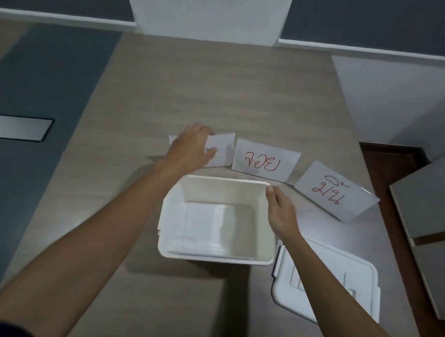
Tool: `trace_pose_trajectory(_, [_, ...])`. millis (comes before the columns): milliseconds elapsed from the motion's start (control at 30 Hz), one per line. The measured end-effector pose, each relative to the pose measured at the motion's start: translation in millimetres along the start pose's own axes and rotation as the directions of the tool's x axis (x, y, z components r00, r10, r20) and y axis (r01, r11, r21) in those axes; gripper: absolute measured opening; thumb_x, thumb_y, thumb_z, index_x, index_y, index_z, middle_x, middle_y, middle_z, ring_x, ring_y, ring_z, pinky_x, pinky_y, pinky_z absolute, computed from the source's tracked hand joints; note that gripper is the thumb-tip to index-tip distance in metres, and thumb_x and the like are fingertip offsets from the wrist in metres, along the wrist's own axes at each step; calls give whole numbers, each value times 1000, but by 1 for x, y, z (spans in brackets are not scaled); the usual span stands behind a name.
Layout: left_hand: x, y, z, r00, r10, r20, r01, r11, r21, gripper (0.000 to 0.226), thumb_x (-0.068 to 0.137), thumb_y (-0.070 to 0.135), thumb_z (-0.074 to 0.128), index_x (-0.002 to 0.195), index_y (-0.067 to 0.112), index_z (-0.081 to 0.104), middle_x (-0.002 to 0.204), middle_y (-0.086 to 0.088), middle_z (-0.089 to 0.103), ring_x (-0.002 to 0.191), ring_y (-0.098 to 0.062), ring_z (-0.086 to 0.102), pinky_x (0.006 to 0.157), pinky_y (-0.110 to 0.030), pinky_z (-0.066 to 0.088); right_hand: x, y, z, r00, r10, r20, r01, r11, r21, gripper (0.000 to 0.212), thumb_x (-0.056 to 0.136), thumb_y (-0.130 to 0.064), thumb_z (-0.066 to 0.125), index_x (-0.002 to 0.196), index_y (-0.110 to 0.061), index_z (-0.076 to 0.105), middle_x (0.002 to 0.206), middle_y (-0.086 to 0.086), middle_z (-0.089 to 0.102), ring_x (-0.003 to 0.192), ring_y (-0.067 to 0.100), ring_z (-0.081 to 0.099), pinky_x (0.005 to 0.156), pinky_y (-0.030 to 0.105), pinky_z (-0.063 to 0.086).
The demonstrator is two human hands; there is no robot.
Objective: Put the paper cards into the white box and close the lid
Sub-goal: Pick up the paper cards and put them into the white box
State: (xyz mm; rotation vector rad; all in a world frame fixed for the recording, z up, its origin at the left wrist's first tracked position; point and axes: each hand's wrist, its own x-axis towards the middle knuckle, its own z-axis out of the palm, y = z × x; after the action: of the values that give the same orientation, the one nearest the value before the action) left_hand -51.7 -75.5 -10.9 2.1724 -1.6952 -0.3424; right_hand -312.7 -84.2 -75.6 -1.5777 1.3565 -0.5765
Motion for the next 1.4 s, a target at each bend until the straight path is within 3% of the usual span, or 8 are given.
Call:
trace_pose_trajectory(167, [64, -34, 17, 958, -191, 216, 127, 952, 278, 51, 89, 29, 60, 136, 14, 47, 137, -15, 54, 127, -35, 47, 103, -42, 41, 2, 4, 0, 1000, 6, 3, -6, 1000, -2, 32, 104, -36, 38, 100, -16, 63, 81, -2, 60, 72, 6, 51, 63, 10, 39])
trace_pose_trajectory(333, [62, -55, 28, 945, -252, 210, 195, 946, 260, 34, 92, 15, 50, 126, 18, 57, 120, -20, 64, 109, -38, 61, 87, -41, 50, 6, 7, 1, 1000, 1, -4, -1, 1000, 20, 30, 104, -35, 39, 102, -20, 64, 75, -8, 57, 65, -3, 49, 61, 8, 38])
trace_pose_trajectory(567, [-30, 7, -47, 954, 1, -298, 59, 980, 192, 12, 91, 10, 50, 97, 10, 60, 93, -16, 68, 87, -39, 63, 68, -42, 45, 3, 4, 1, 1000, -10, 4, 10, 998, 55, 30, 104, -35, 39, 105, -19, 64, 89, -5, 64, 81, 6, 56, 72, 20, 43])
trace_pose_trajectory(800, [-139, 50, -5, 974, 215, -67, -182, 927, 327, 9, 77, 10, 62, 76, 19, 59, 67, -1, 64, 63, -29, 61, 46, -32, 32, 0, 1, 1, 1000, -5, -11, 6, 995, 95, 32, 103, -36, 40, 108, -17, 66, 96, -2, 67, 90, 14, 60, 78, 25, 45])
trace_pose_trajectory(1033, [-186, 27, 54, 937, 4, 349, -75, 979, 190, 76, 87, 69, -2, 78, 19, 54, 82, 1, 60, 82, -22, 52, 80, -39, 43, -3, -3, 2, 999, 17, -33, -14, 996, 86, 34, 104, -35, 39, 115, -14, 64, 104, 0, 64, 100, 19, 57, 84, 27, 37])
trace_pose_trajectory(1133, [-182, 24, 46, 973, 29, 228, -34, 999, 20, 80, 86, 70, -1, 89, 21, 63, 89, 3, 63, 87, -19, 53, 83, -39, 44, 1, -6, -1, 999, 43, -2, -43, 999, 24, 37, 103, -37, 39, 123, -12, 59, 112, 1, 61, 107, 21, 55, 86, 28, 36])
trace_pose_trajectory(1267, [-167, -1, 38, 965, -8, -261, 17, 999, 31, 37, 92, 43, 48, 112, 18, 66, 115, -3, 64, 109, -23, 53, 95, -32, 38, 34, -27, -8, 991, -101, -85, 93, 992, -90, 43, 98, -40, 51, 129, -10, 54, 127, 8, 61, 117, 22, 55, 96, 32, 42])
trace_pose_trajectory(1400, [-165, -23, 44, 940, -323, -112, 295, 931, -214, 42, 97, 34, 43, 139, 34, 47, 145, -5, 43, 133, -22, 41, 106, -34, 34, 97, -49, -7, 957, -290, -4, 238, 791, -564, 56, 95, -26, 60, 144, -9, 39, 149, 11, 44, 144, 31, 27, 118, 43, 23])
